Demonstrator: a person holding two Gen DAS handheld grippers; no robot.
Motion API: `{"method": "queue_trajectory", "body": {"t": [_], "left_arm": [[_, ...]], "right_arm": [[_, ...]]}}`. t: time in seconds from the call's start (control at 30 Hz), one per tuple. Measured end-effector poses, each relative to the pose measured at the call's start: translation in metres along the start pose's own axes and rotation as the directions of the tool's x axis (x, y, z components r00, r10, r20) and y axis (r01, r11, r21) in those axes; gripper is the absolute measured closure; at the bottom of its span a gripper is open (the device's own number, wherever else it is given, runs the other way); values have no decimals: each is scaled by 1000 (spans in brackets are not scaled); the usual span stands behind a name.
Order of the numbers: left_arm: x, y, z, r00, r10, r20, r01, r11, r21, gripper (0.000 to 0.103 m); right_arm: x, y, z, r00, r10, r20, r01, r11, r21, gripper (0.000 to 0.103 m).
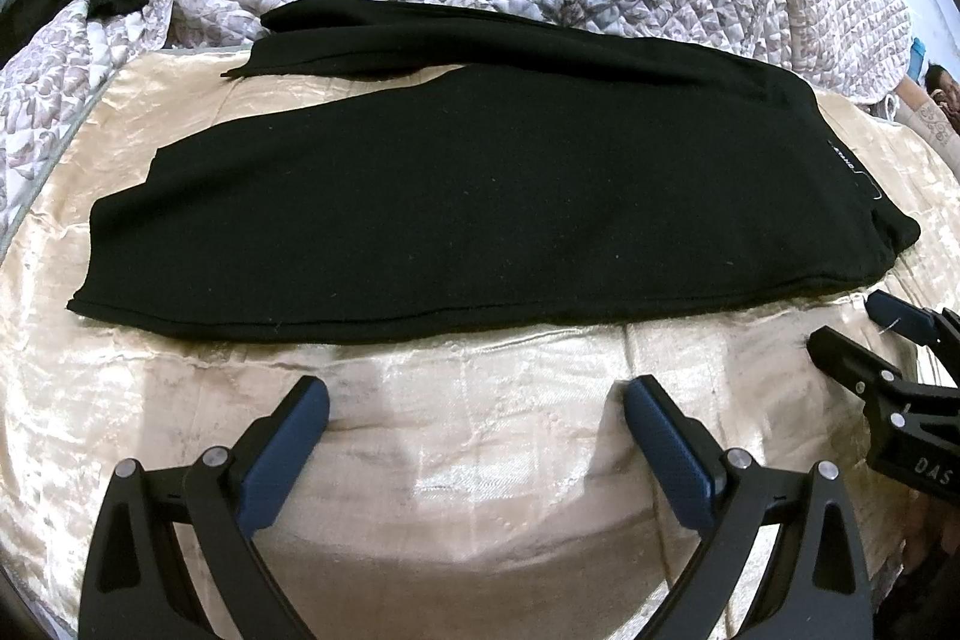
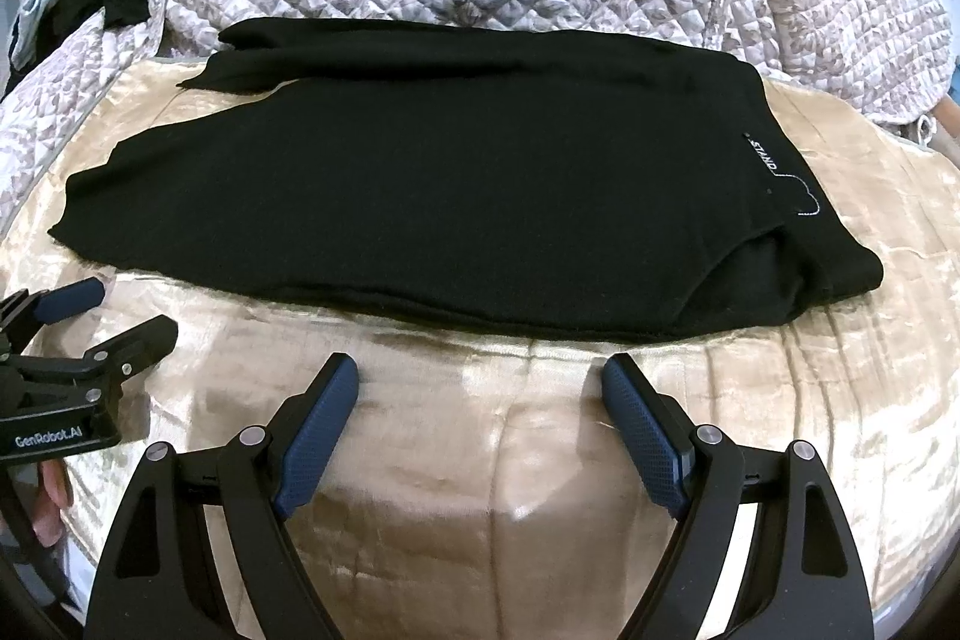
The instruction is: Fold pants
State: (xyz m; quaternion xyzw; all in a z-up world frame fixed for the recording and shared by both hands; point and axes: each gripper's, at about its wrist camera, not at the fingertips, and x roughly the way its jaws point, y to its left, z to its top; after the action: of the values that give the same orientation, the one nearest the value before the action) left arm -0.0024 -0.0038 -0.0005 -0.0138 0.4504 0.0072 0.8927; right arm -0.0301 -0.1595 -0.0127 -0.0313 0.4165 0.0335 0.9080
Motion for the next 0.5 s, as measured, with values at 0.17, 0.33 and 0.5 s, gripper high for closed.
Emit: {"method": "queue_trajectory", "body": {"t": [0.17, 0.33, 0.5], "left_arm": [[1, 3, 1, 1000, 3, 2, -3, 1000, -3, 2], [-1, 5, 1, 1000, 6, 2, -6, 1000, 0, 2], [-2, 7, 1, 1000, -5, 3, 5, 1000, -7, 2]], "right_arm": [[-2, -1, -2, 1000, 11, -5, -11, 1000, -6, 20], [-7, -2, -6, 1000, 19, -9, -19, 1000, 0, 20], [-10, -3, -8, 999, 32, -4, -32, 999, 7, 20]]}}
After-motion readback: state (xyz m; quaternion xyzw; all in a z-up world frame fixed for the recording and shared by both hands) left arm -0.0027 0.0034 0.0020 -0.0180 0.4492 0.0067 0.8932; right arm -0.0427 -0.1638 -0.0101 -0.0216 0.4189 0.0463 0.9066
